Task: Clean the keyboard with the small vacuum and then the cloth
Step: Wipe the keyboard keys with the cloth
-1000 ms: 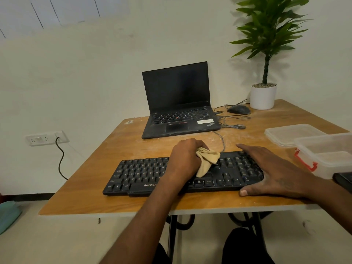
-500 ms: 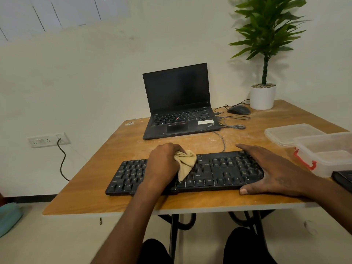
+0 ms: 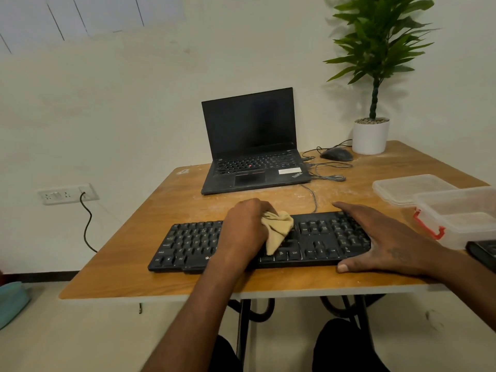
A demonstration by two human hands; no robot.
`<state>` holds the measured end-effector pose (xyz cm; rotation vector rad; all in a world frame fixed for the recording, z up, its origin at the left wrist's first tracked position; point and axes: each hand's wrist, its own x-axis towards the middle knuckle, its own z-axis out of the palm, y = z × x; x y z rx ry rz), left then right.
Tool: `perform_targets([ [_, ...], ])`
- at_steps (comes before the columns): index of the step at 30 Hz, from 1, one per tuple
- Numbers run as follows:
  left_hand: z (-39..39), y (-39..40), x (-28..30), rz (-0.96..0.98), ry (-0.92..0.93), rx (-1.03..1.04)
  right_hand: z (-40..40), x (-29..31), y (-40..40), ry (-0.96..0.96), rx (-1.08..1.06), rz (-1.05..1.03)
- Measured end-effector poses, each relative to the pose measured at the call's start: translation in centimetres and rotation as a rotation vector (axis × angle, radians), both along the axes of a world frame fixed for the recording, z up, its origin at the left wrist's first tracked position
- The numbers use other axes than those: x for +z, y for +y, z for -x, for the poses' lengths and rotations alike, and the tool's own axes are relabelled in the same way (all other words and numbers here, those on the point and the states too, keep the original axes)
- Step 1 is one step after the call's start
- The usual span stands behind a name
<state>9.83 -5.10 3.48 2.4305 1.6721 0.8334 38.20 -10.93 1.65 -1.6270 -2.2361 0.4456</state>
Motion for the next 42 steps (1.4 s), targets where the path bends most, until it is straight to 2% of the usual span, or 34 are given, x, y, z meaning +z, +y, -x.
perform_targets([
  [6,4.1,0.1,0.3,0.014,0.015,0.141,0.1,0.1,0.0,-0.002,-0.005,0.006],
  [15,-0.9,-1.8,-0.3,0.017,-0.071,-0.041,0.2,0.1,0.0,-0.001,-0.012,0.002],
  [20,-0.1,-1.9,-0.1,0.027,-0.05,-0.061,0.1,0.1,0.0,-0.003,-0.007,-0.003],
  [24,2.7,-1.7,0.1,0.008,0.023,0.019,0.0,0.0,0.0,-0.002,-0.012,-0.002],
  [28,4.8,-1.8,0.1,-0.003,0.019,0.113,0.0,-0.1,0.1,-0.003,-0.015,0.001],
  [42,-2.5,-3.0,-0.1,0.045,-0.088,-0.113,0.1,0.0,0.1,-0.021,-0.016,0.005],
])
